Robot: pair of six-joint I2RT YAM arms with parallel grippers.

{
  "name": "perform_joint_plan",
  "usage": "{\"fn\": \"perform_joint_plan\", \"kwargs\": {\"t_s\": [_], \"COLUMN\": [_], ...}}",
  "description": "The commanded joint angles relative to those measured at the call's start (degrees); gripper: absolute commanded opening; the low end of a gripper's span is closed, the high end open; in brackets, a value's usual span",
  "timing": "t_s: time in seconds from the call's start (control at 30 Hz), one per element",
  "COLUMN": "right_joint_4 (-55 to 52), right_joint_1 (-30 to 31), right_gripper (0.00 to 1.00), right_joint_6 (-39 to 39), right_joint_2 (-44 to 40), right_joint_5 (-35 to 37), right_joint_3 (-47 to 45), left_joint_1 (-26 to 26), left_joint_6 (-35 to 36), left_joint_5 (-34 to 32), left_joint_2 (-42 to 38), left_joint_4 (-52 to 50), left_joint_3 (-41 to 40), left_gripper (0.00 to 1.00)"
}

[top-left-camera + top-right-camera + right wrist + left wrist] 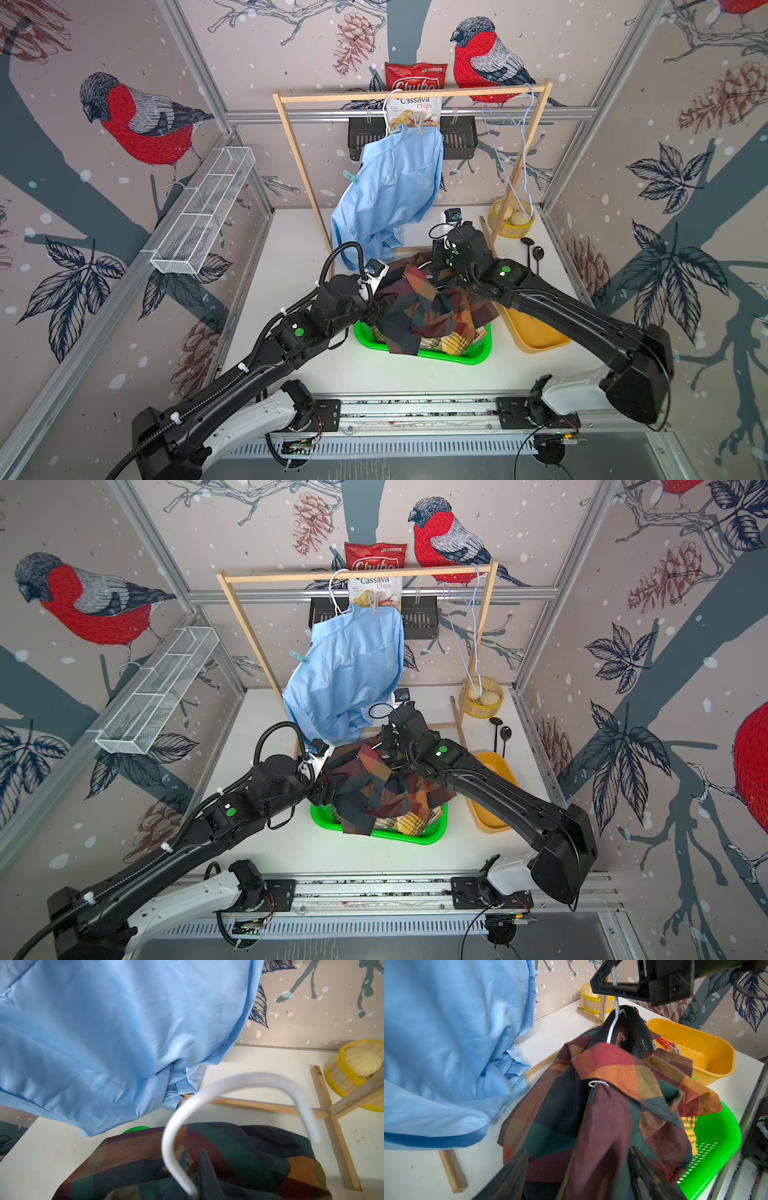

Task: Remove the clothespins securing long-sleeve shirts to the hanger
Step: Remove the long-sleeve shirt from the hanger.

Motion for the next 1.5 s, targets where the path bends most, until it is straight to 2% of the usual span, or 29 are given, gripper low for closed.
{"fn": "perform_joint_plan", "kwargs": {"t_s": [0.0,0.13,0.2,0.27,0.33,0.5,0.73,0.93,1.13,1.37,1.47], "right_joint_4": [0.35,1.48,1.97,1.97,1.8,1.64,1.25,0.9,1.93,2.49,2.83], "right_joint_1": [-0.57,-1.6,-1.97,-2.56,-3.14,-5.02,-9.28,-13.09,-16.44,-18.49,-19.59], "right_gripper": [0.12,0.12,0.12,0.12,0.11,0.1,0.08,0.08,0.08,0.07,0.07], "right_joint_6": [0.09,0.12,0.17,0.09,0.23,0.61,1.4,1.49,1.82,2.82,2.88], "right_joint_2": [-1.55,-3.03,-3.55,-3.85,-4.18,-5.05,-6.48,-11.24,-15.46,-18.06,-19.09], "right_joint_5": [0.75,0.14,-0.02,-0.08,-0.45,-0.96,-3.04,-4.64,-6.92,-10.1,-10.54], "right_joint_3": [-0.78,-1.81,-2.28,-2.39,-2.5,-3.2,-5.41,-8.39,-12.67,-14.76,-14.55], "left_joint_1": [-0.17,-0.11,-0.16,-0.17,-0.17,-0.16,-0.15,1.53,7.25,8.1,8.39], "left_joint_6": [1.07,0.87,0.33,-0.21,-0.82,-1.95,-5.88,-10.2,-14.37,-14.66,-15.15], "left_joint_5": [-0.91,0.22,1.95,2.77,3.04,3.13,-4.7,-12.19,-11.86,-10.12,-11.55], "left_joint_2": [-0.76,0.37,0.97,1.27,1.43,1.44,-0.26,-1.28,-4.03,-3.2,-2.49], "left_joint_4": [-3.37,-3.76,-3.93,-3.75,-3.49,-3.38,-2.58,-1.4,1.44,2.14,2.92], "left_joint_3": [0.61,0.56,1.06,1.28,1.23,1.73,2.34,1.81,0.16,-0.37,-1.18], "left_gripper": [0.75,0.72,0.68,0.6,0.48,0.0,0.0,0.0,0.0,0.0,0.0]}}
